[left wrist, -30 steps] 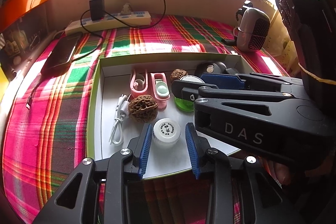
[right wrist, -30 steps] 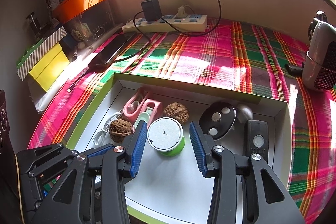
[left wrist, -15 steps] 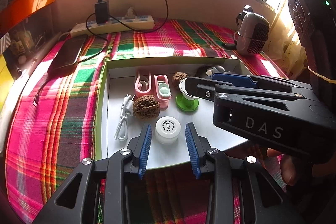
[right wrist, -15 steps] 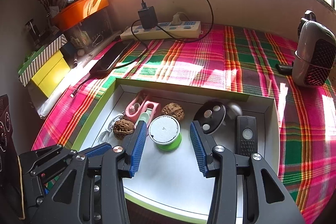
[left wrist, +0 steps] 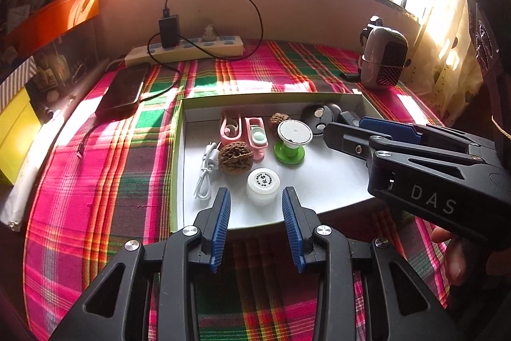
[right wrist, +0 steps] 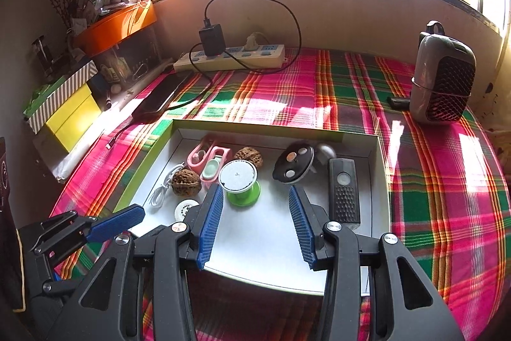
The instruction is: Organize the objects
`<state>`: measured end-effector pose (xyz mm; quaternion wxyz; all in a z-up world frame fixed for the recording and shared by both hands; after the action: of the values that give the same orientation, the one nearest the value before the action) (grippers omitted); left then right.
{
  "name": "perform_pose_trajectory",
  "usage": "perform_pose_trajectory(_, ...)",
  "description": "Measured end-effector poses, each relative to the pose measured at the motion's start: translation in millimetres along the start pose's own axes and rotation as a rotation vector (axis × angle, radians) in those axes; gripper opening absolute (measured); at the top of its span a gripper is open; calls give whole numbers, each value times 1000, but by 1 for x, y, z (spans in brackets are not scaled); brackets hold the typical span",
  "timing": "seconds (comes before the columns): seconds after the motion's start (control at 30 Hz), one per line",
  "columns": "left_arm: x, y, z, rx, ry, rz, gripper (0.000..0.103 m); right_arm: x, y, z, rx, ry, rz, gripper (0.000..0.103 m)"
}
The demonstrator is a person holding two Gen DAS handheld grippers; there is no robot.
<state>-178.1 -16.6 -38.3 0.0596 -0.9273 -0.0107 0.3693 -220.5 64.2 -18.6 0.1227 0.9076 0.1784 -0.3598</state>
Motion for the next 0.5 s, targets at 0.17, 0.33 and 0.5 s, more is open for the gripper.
perform_pose_trajectory(0.17,5,3,-11,-4,-9,-6,32,8,1,-13,22,-18,1,45)
perform_pose_trajectory(0.33,11,8,-21,-26,-15,-12,32,17,2,-25,48,-27,-1,45)
perform_pose_trajectory(0.5,21,9,-28,-38,-13,-8,32,29,0,-35,82,-34,7,45)
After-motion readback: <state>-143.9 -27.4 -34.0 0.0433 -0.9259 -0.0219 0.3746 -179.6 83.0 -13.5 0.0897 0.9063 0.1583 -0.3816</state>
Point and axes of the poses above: each gripper's, at about its wrist camera, not at the fingertips, and z roughly the way its jaws point, y to its left, x to its underside, the point moved 10 cm from there along z, roughly the way its jaws point, and after that the axes turned 3 degrees about -z, right-handed, at the moved point
